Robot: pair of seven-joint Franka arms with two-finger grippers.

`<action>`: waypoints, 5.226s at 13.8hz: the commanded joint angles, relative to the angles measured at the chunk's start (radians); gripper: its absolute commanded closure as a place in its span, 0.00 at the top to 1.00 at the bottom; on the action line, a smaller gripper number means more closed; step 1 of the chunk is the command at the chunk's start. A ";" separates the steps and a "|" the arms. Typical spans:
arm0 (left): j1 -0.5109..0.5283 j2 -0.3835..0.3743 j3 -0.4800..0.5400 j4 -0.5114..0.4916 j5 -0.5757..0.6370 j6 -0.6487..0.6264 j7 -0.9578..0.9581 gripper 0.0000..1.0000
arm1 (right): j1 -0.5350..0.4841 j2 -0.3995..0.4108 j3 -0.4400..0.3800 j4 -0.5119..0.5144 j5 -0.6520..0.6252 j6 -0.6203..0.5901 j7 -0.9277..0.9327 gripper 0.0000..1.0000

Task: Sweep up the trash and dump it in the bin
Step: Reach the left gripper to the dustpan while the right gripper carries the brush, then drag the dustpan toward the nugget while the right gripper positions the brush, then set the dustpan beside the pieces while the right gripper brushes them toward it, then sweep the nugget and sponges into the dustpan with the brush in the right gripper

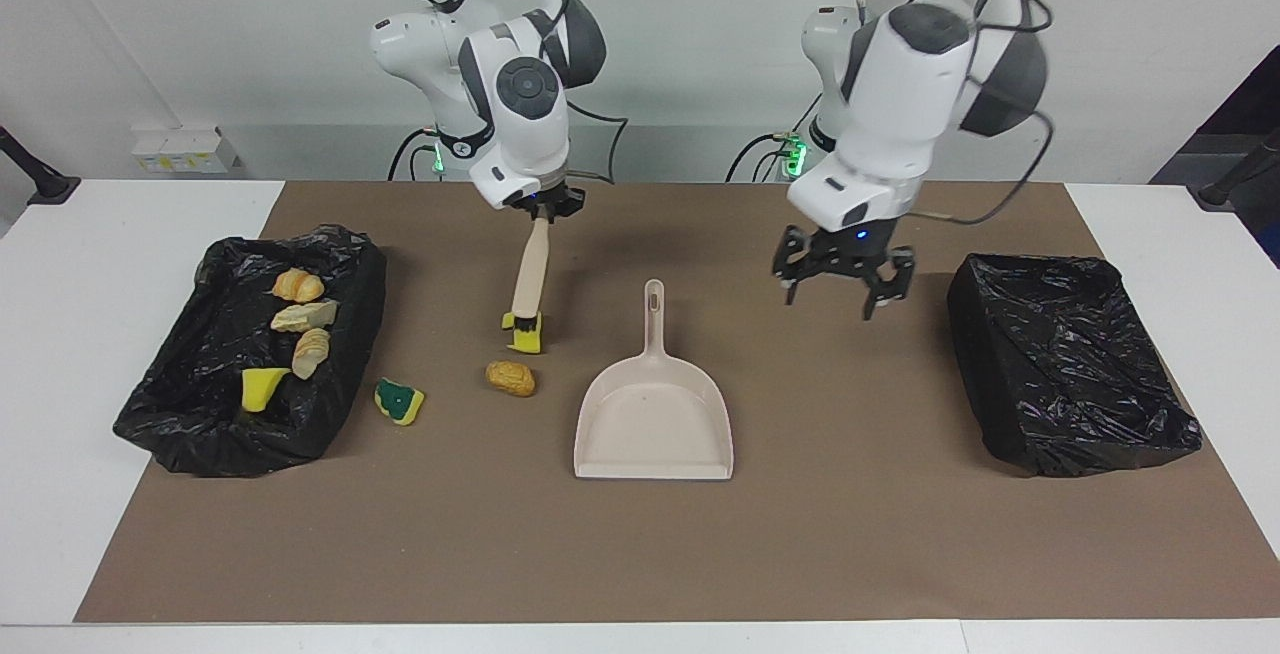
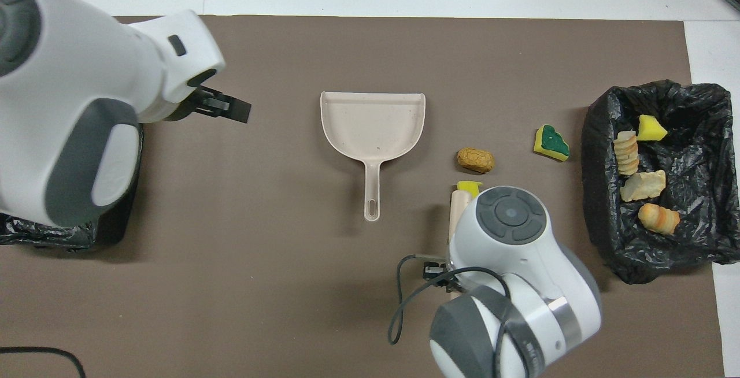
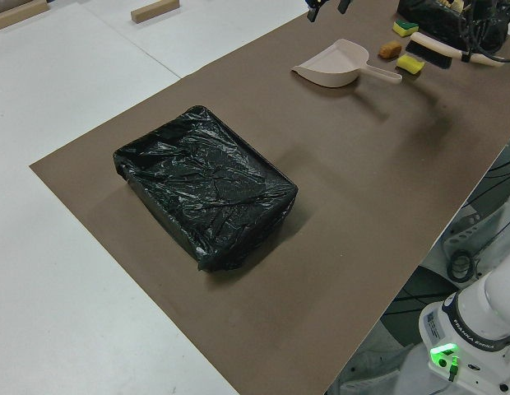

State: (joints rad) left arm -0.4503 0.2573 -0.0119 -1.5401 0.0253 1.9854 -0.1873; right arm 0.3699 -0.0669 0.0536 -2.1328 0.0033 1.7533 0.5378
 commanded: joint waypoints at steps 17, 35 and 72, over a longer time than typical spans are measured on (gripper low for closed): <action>-0.255 0.215 0.020 -0.094 0.015 0.245 -0.405 0.46 | -0.433 0.193 0.008 0.076 -0.263 0.207 -0.504 0.00; -0.099 0.045 0.033 -0.170 0.160 0.021 0.331 0.00 | -0.377 0.239 0.011 0.187 -0.180 0.191 -0.622 0.00; -0.113 -0.112 0.030 -0.498 0.179 0.079 0.948 0.00 | 0.122 0.433 0.028 0.300 0.438 0.368 -0.303 0.00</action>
State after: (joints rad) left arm -0.5490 0.1873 0.0086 -1.9899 0.1803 2.0658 0.7951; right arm 0.4768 0.3448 0.0703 -1.8781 0.3999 2.1336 0.2395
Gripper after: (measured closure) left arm 0.674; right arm 0.744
